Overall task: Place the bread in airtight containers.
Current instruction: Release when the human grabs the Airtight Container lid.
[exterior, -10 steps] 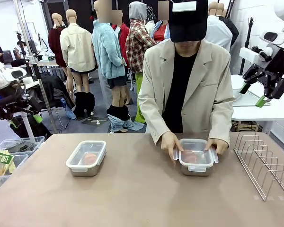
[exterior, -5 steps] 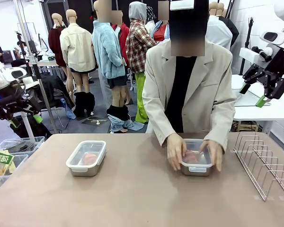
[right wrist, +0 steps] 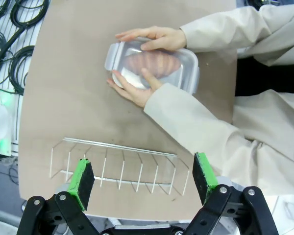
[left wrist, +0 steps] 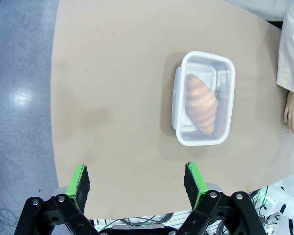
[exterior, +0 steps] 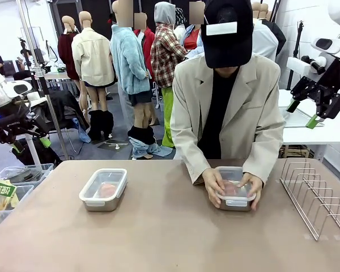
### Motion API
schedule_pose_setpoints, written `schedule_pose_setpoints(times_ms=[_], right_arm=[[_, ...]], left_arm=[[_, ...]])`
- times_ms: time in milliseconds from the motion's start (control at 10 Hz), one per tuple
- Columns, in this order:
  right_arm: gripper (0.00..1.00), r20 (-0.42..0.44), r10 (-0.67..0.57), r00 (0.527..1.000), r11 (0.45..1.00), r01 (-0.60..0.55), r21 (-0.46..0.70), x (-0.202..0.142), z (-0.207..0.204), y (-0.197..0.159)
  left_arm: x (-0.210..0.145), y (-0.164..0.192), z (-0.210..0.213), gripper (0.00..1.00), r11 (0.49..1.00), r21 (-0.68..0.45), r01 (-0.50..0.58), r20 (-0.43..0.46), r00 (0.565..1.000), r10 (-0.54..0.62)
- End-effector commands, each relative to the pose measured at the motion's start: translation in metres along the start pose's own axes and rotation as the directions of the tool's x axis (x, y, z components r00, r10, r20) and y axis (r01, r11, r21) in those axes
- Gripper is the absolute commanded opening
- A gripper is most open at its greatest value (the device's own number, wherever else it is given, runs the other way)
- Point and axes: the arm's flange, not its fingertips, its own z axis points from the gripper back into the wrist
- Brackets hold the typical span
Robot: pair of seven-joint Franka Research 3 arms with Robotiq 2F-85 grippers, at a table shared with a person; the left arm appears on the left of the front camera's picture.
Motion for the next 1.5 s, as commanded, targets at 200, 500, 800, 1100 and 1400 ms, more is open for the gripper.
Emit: schedule_pose_setpoints(times_ms=[200,500,800,1100,1400], right_arm=[[1.0,-0.003,0.002,1.0,1.0,-0.002,0.013,-0.0002,0.0007,0.0],[1.0,-0.003,0.002,1.0,1.0,-0.002,0.013,-0.0002,0.0007,0.0],[1.0,-0.003,0.002,1.0,1.0,-0.002,0.013,-0.0002,0.0007,0.0],[1.0,-0.003,0.002,1.0,1.0,-0.002,0.013,-0.0002,0.0007,0.0],[1.0,-0.003,0.002,1.0,1.0,-0.002,0.013,-0.0002,0.0007,0.0]], left_arm=[[0.0006,0.0015,0.0017,1.0,1.0,0.016,0.001,-0.001,1.0,-0.001],[0.0006,0.0015,0.0017,1.0,1.0,0.016,0.001,-0.001,1.0,-0.001],[0.0006,0.0015,0.0017,1.0,1.0,0.016,0.001,-0.001,1.0,-0.001],[0.0006,0.0015,0.0017,1.0,1.0,0.016,0.001,-0.001,1.0,-0.001],[0.0006,0.0015,0.0017,1.0,1.0,0.016,0.001,-0.001,1.0,-0.001]])
